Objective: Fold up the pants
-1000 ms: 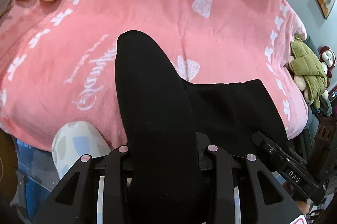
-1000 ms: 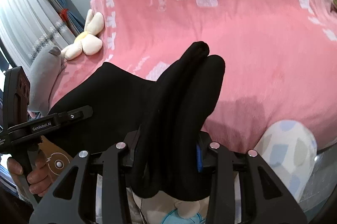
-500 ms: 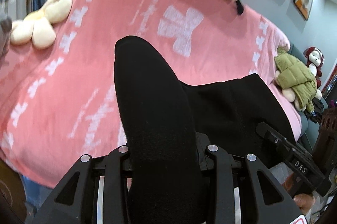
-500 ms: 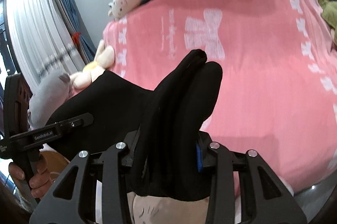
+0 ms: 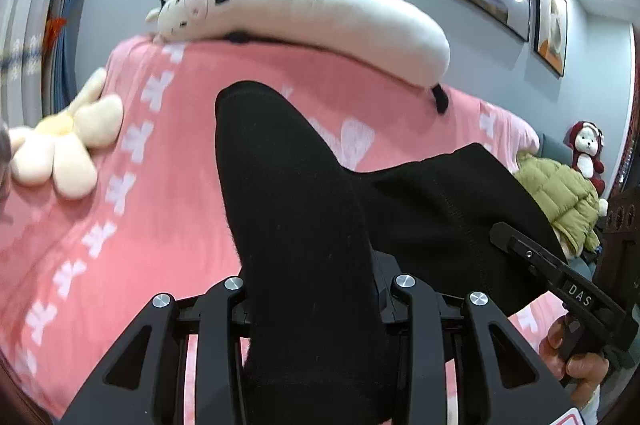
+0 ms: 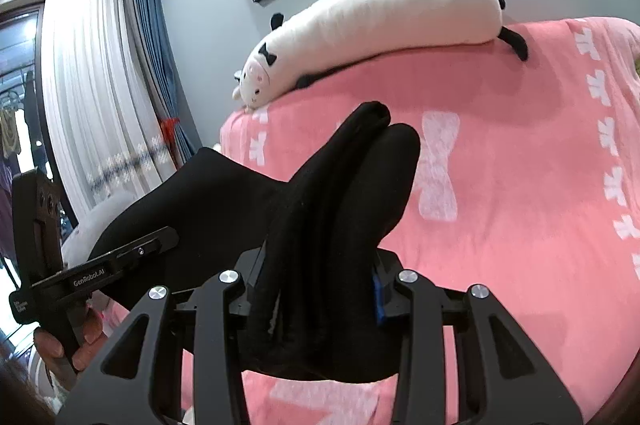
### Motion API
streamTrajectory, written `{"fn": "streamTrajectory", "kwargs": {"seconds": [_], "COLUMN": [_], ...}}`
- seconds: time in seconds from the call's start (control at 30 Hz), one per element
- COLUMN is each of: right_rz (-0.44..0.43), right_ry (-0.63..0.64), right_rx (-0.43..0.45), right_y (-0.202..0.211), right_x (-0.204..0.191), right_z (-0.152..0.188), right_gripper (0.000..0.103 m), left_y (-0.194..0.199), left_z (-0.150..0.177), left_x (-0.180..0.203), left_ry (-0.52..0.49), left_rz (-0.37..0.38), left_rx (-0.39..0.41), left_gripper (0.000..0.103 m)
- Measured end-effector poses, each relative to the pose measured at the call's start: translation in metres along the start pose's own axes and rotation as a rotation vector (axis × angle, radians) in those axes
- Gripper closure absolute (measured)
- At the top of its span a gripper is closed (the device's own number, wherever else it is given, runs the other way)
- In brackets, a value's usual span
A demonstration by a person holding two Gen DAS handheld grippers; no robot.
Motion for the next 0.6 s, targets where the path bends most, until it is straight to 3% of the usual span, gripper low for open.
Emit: {"fn": "streamTrajectory", "kwargs": {"seconds": [0.23,0.37,0.4,0.43,0.5,0.53,0.6], "right_rz": [-0.026,0.010,0.027,0.048,0.273,0.396,0.455], "right_ry": [-0.025,-0.065,-0.083,-0.086,-0.019,0.034,0.028], "right_rx": [0.036,0.027,0.015,-0.007,-0.089,-0.147,-0.225], "right_y": [-0.065,-0.118,-0.133,-0.150,-0.182,-0.188,-0.182], "right_x": [0.041,0.085,0.099,0.115,0.166,0.189,0.212], "right_z": [-0.013,0.008,0.020,0.035,0.086,0.111,0.147], "right_gripper": [0.066,0.060,0.052,0.030,0.019,0.022,0.036], "left_y": [-0.068,-0.118,-0.135,-0.159,-0.212,-0.230,-0.262], "left_z": [-0.021,-0.010,-0.004,0.008,0.047,0.066,0.122], "left_x": [-0.022,-0.036,-0.040,-0.046,-0.067,-0.081,-0.120], "left_ry": [0.017,0.015,0.006,-0.001,0.008,0.008,-0.008], "left_rz": [0.018,0.028,0.025,0.013,-0.035,-0.099,-0.292], "left_rx": [0.051,0.073,0.070,0.051,-0.024,-0.057,-0.178], "left_gripper": [0.070,0.068,0.067,0.063,0.045,0.021,0.026]}}
Point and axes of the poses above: each gripper's, at about its wrist camera, not at the fingertips, and y roughly against the way its jaws point, x to its right, z to its underside, the point moved 7 cm from there along -y, roughly the way its jaws point, and after that the axes turned 11 degrees about x, right-handed, at the moved point
